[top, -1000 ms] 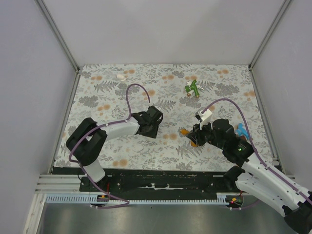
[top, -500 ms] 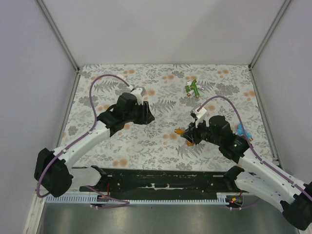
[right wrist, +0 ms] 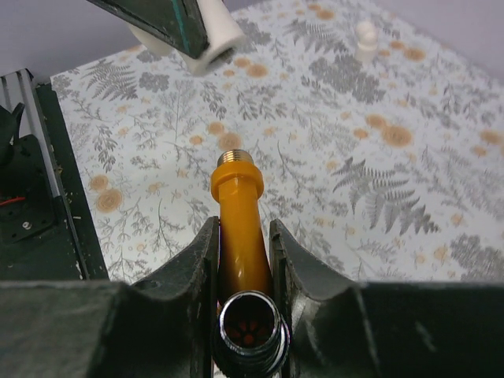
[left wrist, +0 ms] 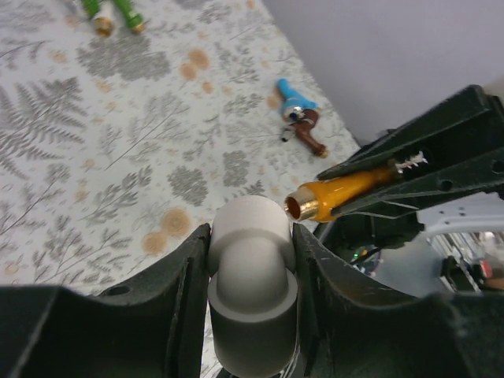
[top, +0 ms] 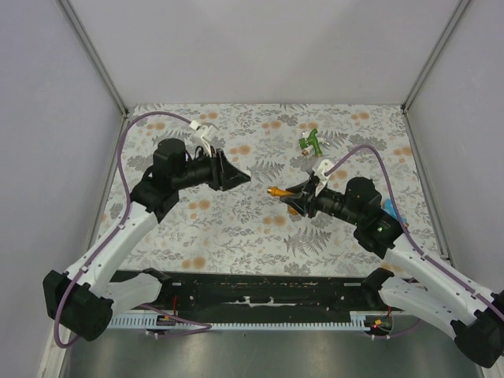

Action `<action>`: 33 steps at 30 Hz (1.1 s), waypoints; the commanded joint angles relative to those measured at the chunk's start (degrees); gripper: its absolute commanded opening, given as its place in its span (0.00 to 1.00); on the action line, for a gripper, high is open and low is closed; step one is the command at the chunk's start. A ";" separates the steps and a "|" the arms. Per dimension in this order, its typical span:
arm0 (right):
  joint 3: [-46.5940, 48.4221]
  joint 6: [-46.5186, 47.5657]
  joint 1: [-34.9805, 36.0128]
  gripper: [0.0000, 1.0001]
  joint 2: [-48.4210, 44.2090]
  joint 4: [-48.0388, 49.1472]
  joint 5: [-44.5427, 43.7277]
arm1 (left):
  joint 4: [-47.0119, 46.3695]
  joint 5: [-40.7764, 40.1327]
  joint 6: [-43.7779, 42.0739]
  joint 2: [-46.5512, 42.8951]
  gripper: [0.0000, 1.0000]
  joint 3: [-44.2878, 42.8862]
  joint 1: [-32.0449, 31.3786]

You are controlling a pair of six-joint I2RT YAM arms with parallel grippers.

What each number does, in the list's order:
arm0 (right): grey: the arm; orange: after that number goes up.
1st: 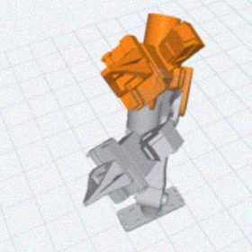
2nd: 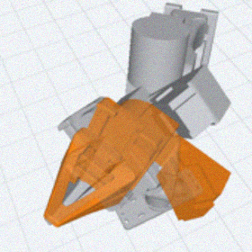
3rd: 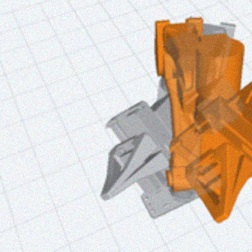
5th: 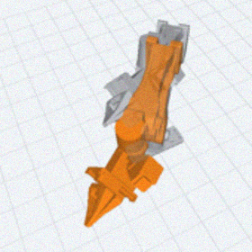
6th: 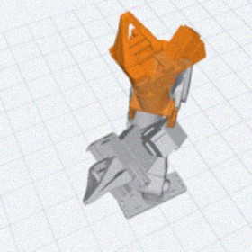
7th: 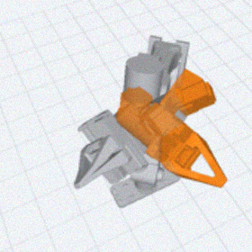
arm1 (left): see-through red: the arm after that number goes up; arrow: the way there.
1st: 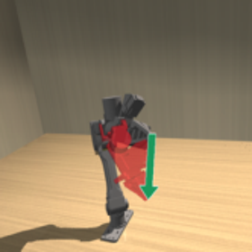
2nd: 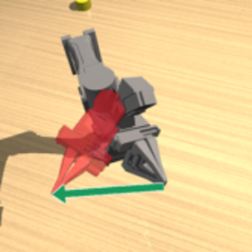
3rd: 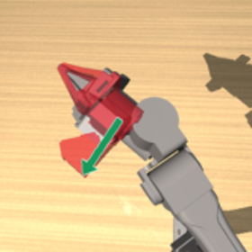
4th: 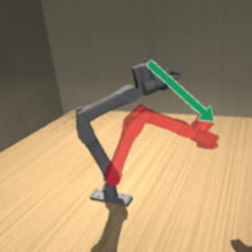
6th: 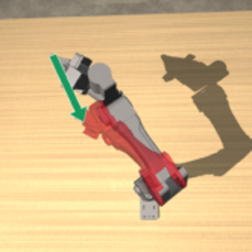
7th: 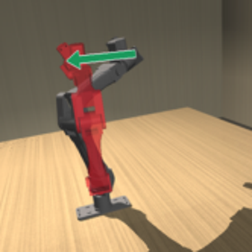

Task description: Install the water faucets

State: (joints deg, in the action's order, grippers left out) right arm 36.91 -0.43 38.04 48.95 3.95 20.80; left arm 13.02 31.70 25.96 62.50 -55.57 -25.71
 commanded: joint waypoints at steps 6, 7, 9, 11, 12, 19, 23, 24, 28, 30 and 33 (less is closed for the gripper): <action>6.86 13.77 0.10 0.00 -0.70 9.68 7.93 | -28.46 23.22 16.39 3.94 0.02 -3.84 0.32; 7.21 15.61 0.10 0.00 -0.78 9.68 8.81 | -30.14 24.19 17.89 4.03 0.02 -3.76 0.40; 7.74 17.64 0.10 0.00 -1.13 9.59 10.40 | -32.25 25.42 19.13 3.60 0.02 -3.14 0.32; 7.74 19.31 0.01 0.00 -1.40 9.94 11.80 | -33.14 25.51 19.13 2.28 0.02 -1.83 0.49; 7.74 19.93 0.01 0.00 -1.66 10.03 12.59 | -33.75 25.51 19.31 1.58 0.02 -0.78 0.75; 8.36 23.19 0.02 0.00 -1.93 11.26 17.17 | -62.09 25.86 38.35 0.60 0.02 11.17 5.49; 8.97 23.80 0.02 0.00 -0.88 13.37 18.14 | -79.08 27.09 51.45 4.20 0.02 14.35 6.91; 9.32 24.15 0.10 0.00 -0.26 13.72 18.40 | -81.11 27.36 52.87 4.56 0.02 14.44 6.99; 11.16 25.56 0.10 0.00 2.55 15.21 20.60 | -80.87 26.75 53.15 3.69 0.02 14.88 6.99; 12.05 26.79 0.10 0.00 3.52 15.65 21.04 | -80.60 26.57 52.97 3.07 0.02 14.88 6.99; 12.84 28.90 0.10 0.00 4.84 16.44 20.34 | -78.33 25.26 52.62 1.93 0.02 15.66 7.26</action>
State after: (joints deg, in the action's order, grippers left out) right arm 46.28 24.69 38.04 52.73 15.88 40.23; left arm -61.25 57.49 75.42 66.96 -40.01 -18.85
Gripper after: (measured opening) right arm 0.325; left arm 0.474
